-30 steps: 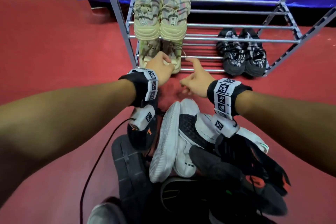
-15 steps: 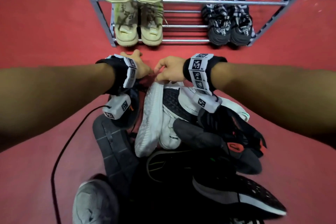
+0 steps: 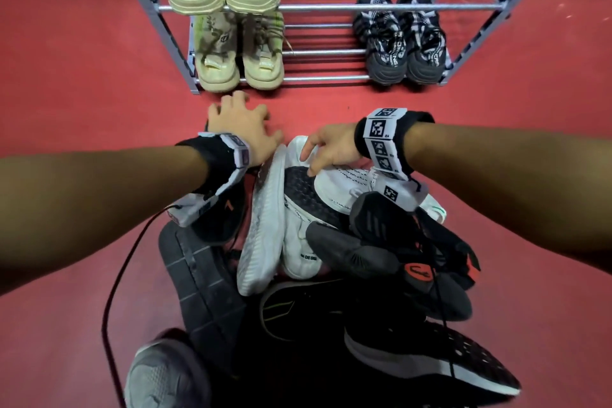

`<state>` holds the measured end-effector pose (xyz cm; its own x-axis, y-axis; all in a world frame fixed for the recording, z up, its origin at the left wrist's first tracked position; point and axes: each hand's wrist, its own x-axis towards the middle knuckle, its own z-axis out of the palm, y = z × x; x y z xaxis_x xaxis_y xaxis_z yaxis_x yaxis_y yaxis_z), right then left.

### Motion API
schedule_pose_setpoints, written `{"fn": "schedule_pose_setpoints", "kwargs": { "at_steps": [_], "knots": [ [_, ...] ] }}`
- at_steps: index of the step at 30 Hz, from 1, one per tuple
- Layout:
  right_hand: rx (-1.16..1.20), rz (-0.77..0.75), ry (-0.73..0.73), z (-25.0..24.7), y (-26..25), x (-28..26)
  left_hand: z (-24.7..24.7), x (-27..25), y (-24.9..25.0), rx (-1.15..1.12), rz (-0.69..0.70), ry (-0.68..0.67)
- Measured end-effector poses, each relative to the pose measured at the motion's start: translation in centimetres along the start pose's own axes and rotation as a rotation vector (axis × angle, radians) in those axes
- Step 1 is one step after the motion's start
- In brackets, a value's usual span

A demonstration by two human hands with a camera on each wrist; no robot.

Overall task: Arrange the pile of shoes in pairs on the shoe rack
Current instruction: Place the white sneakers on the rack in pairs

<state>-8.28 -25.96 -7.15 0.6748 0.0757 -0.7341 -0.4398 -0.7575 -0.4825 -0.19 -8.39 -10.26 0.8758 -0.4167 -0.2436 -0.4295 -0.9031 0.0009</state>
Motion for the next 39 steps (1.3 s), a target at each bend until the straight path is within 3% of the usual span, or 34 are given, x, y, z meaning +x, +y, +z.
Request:
{"fn": "schedule_pose_setpoints", "kwargs": {
  "at_steps": [4, 7, 12, 15, 21, 25, 29, 32, 39],
  "knots": [
    [-0.073, -0.019, -0.044, -0.5, 0.1, -0.6, -0.2, -0.2, 1.9, -0.254, 0.054, -0.169],
    [-0.218, -0.038, -0.115, -0.4, 0.9, -1.2, -0.1, -0.6, 2.7, -0.274, 0.035, -0.338],
    [-0.159, -0.11, -0.03, -0.6, 2.6, -1.0, -1.3, -1.4, 3.1, -0.068, -0.063, -0.319],
    [-0.105, -0.12, 0.062, -2.0, 3.5, -1.3, -2.3, -0.9, 2.3, -0.125, -0.046, -0.331],
    [0.033, -0.131, 0.264, -5.7, 6.5, -1.9, -2.3, -0.2, -0.1, -0.642, -0.063, -0.263],
    [0.117, -0.156, 0.376, -7.2, 7.1, -2.0, -1.6, -0.2, -0.3, -0.735, -0.036, -0.119],
    [0.264, -0.208, 0.642, -8.7, 6.8, -2.1, -2.3, -0.1, 0.1, -0.739, 0.021, 0.015],
    [0.367, -0.259, 0.789, -10.0, 5.7, -2.3, -3.0, 0.3, -0.1, -0.806, -0.021, 0.135],
    [0.571, -0.245, 0.886, -10.6, 3.5, -2.0, -5.7, 1.7, -0.7, -1.015, -0.114, 0.242]
  ]
}}
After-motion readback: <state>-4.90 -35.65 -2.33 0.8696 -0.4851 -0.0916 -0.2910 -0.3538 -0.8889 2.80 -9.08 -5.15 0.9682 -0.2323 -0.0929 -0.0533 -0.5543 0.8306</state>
